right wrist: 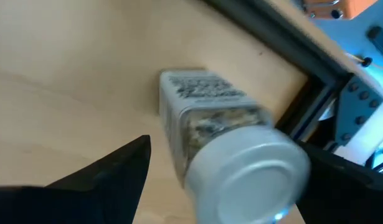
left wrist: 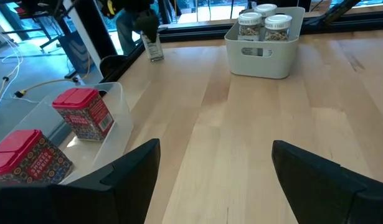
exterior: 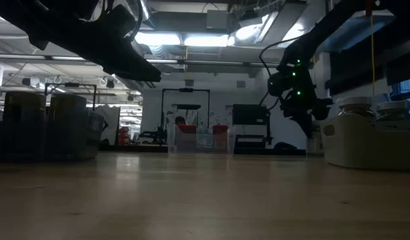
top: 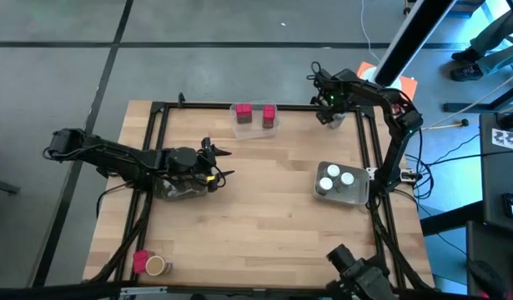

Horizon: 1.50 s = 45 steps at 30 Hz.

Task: Sort spices by type
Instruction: Put the white spice bottle into the gray bin

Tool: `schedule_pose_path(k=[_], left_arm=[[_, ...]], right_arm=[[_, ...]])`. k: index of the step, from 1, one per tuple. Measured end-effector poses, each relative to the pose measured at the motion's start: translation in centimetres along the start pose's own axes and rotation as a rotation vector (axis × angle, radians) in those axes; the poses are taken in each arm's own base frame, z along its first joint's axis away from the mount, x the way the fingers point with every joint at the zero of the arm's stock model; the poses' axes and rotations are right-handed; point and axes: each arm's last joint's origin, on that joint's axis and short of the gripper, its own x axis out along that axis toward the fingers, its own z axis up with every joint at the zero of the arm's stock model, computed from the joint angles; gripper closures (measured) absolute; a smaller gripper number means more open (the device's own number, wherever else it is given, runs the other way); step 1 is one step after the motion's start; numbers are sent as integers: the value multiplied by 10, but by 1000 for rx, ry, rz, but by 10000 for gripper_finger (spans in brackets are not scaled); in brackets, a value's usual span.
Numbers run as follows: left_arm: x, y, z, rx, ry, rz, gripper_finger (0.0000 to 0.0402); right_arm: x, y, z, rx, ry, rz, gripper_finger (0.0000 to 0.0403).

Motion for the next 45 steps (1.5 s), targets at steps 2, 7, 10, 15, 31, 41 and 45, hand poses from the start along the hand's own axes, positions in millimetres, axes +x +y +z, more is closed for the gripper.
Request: schedule_pose_path(k=[2, 7, 10, 15, 31, 41, 45], left_arm=[[0, 0, 0, 0, 0, 0, 109], [0, 0, 0, 4, 0, 0, 109], [0, 0, 0, 4, 0, 0, 109], [0, 0, 0, 1, 0, 0, 109], [0, 0, 0, 0, 0, 0, 109], [0, 0, 0, 0, -1, 0, 109], [0, 0, 0, 0, -1, 0, 109]], right_arm=[[5, 1, -2, -7, 14, 2, 69], [12, 4, -2, -16, -10, 5, 107], [13, 4, 0, -12, -25, 12, 144], [12, 4, -1, -15, -23, 14, 201], [-36, 33, -26, -156, -151, 11, 201], [-92, 60, -71, -275, -307, 41, 201], [-107, 69, -92, -310, -337, 55, 201]])
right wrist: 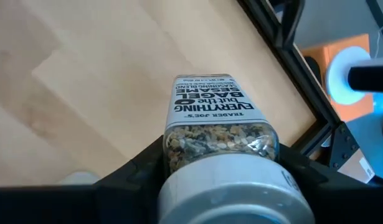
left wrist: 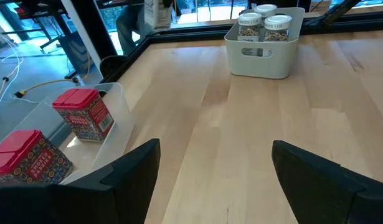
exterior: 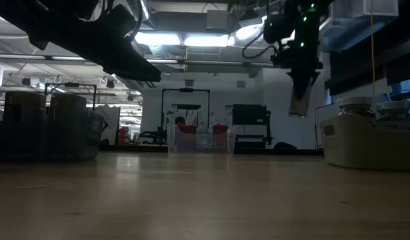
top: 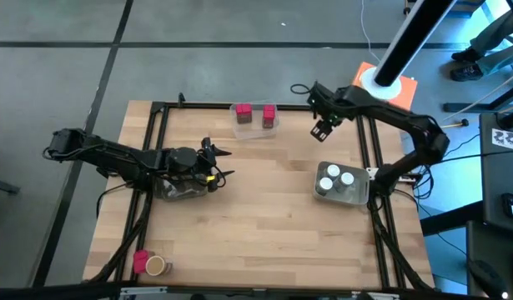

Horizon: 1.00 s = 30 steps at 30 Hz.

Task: Sort spices by type
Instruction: Put the white spice bottle into the gray bin

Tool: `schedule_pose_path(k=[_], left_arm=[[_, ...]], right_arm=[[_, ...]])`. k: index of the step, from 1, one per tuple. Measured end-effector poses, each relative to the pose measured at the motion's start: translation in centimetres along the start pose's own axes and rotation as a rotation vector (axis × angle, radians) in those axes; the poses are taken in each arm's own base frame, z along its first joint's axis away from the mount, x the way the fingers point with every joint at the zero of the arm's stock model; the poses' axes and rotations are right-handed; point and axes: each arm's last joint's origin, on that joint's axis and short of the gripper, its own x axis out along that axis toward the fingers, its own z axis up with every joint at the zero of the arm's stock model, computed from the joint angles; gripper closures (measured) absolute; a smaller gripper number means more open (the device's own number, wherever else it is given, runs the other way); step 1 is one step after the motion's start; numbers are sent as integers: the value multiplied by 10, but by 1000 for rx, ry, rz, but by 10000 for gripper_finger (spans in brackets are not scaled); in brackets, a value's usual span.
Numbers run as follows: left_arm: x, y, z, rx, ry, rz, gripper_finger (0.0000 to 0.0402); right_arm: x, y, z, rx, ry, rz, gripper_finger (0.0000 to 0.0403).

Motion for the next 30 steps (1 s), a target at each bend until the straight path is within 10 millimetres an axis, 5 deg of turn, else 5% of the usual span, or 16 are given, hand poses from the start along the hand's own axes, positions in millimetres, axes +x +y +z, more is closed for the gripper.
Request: schedule_pose_path(k=[19, 30], left_arm=[[0, 0, 0, -7, 0, 0, 109], [0, 0, 1, -10, -7, 0, 109]], right_arm=[[-60, 64, -56, -113, -16, 164, 201], [-93, 85, -100, -120, -39, 249, 201]])
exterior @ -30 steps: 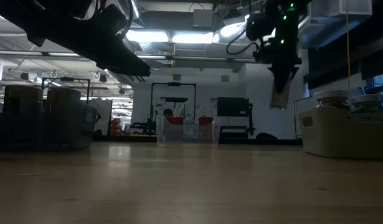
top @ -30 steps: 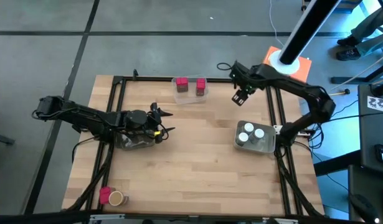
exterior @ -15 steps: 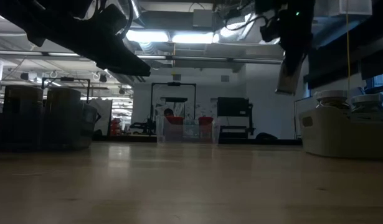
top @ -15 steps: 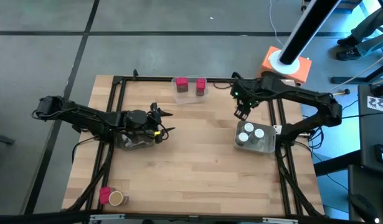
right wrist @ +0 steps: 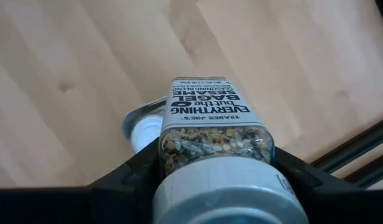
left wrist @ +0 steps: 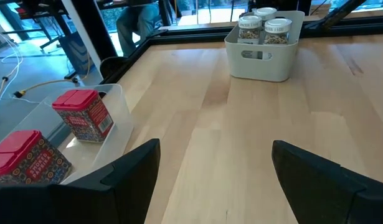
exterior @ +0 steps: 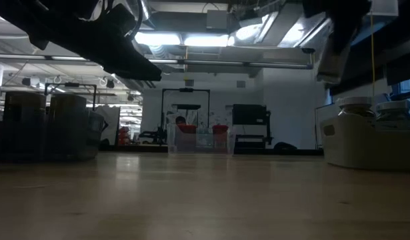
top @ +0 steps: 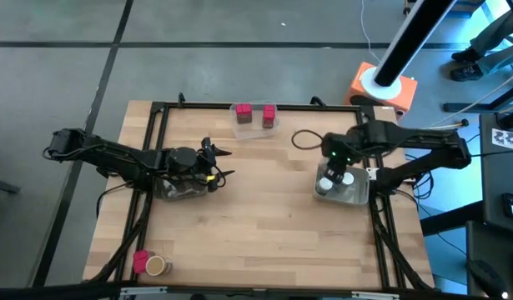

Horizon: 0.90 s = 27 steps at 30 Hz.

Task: Sort spices by type
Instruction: Put the white spice bottle into the gray bin

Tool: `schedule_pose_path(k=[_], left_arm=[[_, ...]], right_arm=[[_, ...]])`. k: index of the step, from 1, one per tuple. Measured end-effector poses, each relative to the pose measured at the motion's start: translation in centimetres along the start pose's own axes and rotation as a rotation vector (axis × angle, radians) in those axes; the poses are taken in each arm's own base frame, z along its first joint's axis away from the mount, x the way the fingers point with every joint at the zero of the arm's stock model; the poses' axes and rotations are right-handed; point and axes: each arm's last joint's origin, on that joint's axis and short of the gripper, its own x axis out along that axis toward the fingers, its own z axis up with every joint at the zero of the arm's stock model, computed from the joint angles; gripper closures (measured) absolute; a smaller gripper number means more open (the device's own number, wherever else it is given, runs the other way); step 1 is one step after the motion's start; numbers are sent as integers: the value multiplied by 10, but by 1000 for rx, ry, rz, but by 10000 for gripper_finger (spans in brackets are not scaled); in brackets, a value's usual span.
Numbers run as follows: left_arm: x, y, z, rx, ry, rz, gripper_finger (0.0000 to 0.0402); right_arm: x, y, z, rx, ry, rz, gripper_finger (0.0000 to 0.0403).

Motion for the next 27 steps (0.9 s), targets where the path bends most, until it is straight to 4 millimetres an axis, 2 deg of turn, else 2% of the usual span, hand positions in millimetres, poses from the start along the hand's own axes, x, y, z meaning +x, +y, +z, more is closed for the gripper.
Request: schedule_pose_path(k=[10, 19, 23, 27], left_arm=[[0, 0, 0, 0, 0, 0, 109], [0, 0, 0, 0, 0, 0, 109], [0, 0, 0, 0, 0, 0, 109], [0, 0, 0, 0, 0, 0, 109]], right_arm=[[-12, 25, -25, 6, 16, 88, 201], [-16, 42, -47, -6, 47, 82, 201], [-7, 48, -57, -19, 75, 55, 201], [11, 51, -69, -32, 134, 9, 201]])
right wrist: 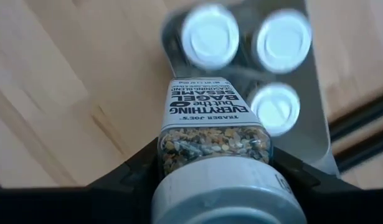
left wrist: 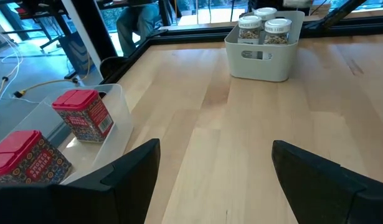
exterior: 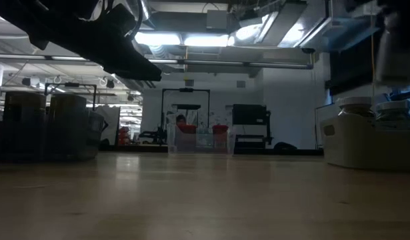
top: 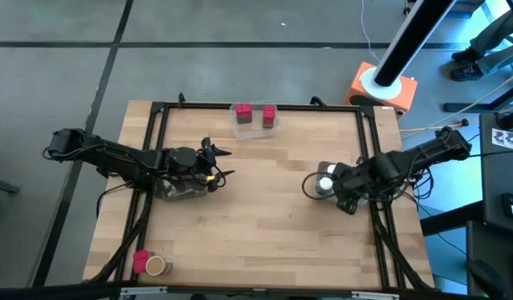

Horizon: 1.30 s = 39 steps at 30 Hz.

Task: Sort spices by type
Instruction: Put the white spice bottle into the gray bin

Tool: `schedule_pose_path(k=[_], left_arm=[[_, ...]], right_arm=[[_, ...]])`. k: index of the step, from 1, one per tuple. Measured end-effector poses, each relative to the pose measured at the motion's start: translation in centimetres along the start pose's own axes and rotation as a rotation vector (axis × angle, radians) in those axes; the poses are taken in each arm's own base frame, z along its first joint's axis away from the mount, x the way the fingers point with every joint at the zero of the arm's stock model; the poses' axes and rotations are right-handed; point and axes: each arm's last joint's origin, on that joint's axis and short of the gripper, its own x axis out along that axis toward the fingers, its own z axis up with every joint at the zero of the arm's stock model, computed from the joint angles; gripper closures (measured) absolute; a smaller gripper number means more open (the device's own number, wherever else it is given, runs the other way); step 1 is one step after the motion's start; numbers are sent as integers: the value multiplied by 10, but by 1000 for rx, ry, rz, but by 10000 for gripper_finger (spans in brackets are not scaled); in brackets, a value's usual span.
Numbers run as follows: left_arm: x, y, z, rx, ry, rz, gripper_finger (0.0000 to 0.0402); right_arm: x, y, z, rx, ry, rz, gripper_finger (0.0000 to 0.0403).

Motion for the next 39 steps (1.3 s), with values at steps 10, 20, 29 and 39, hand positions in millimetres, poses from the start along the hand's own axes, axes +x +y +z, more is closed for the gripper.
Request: schedule_pose_path(k=[10, 20, 29, 39], left_arm=[[0, 0, 0, 0, 0, 0, 109], [0, 0, 0, 0, 0, 0, 109], [0, 0, 0, 0, 0, 0, 109], [0, 0, 0, 0, 0, 0, 109]], right_arm=[[40, -3, -12, -9, 89, -95, 201], [68, -4, -15, -13, 77, -119, 201], [93, -6, -18, -15, 38, -138, 201], [114, -7, -22, 24, 42, -99, 198]])
